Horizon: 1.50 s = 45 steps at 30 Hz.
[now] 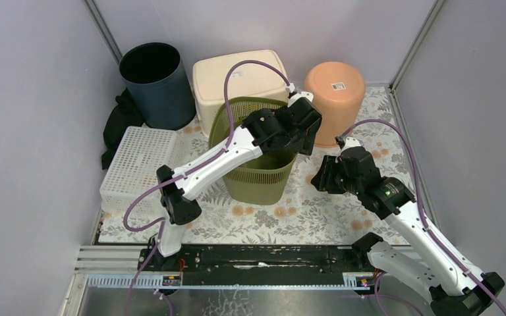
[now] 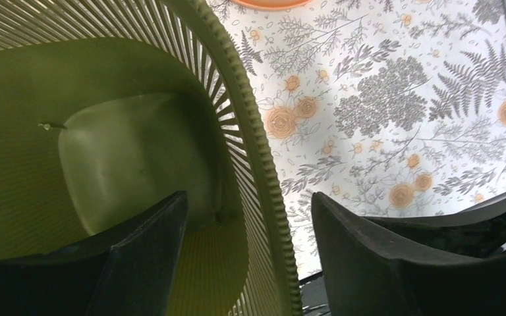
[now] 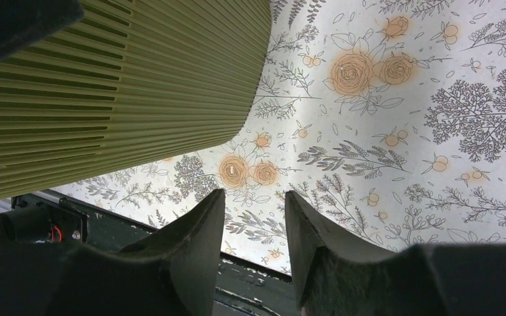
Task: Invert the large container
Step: Turn the container upside down at the center of the board.
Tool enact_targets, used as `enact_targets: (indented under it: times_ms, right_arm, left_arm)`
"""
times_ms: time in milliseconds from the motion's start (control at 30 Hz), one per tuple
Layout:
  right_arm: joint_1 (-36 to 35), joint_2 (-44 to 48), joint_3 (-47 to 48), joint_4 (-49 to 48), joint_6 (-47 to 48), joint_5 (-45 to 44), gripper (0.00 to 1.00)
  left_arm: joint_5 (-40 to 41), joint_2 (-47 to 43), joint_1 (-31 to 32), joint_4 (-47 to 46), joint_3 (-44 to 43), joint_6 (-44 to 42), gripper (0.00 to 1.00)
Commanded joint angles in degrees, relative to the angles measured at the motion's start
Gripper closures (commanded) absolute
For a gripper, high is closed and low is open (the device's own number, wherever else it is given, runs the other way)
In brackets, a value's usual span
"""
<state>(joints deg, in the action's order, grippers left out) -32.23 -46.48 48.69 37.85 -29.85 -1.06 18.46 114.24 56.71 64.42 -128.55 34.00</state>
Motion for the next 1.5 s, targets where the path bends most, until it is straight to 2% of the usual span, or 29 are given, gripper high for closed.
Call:
enact_targets:
  times_ms: [0,267,433,633,867,1200,1467]
  right_arm:
    - [-0.2,1.1,1.0,-0.8,0.6,-0.8,0.55]
    - [-0.2,1.3,0.4,-1.1,0.7,-0.3,0.56]
    - [-0.2,1.3,0.7,-1.2,1.0,0.1,0.57]
    - [-0.2,1.4,2.8,-0.2,1.3,0.2,0.57]
    - [-0.2,1.7,9.7,3.6,2.4,-1.1,0.57]
    - [-0.2,0.1,23.9,11.3,4.2,-3.2,0.57]
    - [-0.2,-1.1,32.7,16.4,5.1,-5.4,0.57]
  left_arm:
    - [-0.1,0.6,0.3,4.0,-2.6,0.1,0.30]
    - [-1.3,1.4,0.4,6.1,-2.3,0.1,0.68]
    - [-1.1,1.6,0.3,6.8,-3.3,0.2,0.99]
    - [-1.8,-0.3,0.3,6.0,-5.8,0.6,1.00]
    - [-8.1,-7.8,-0.8,-3.2,-3.6,1.8,1.00]
    - [-20.0,-24.7,-7.5,-25.9,17.4,7.7,1.00]
    - [-32.7,-36.4,-13.8,-52.6,41.7,17.9,1.00]
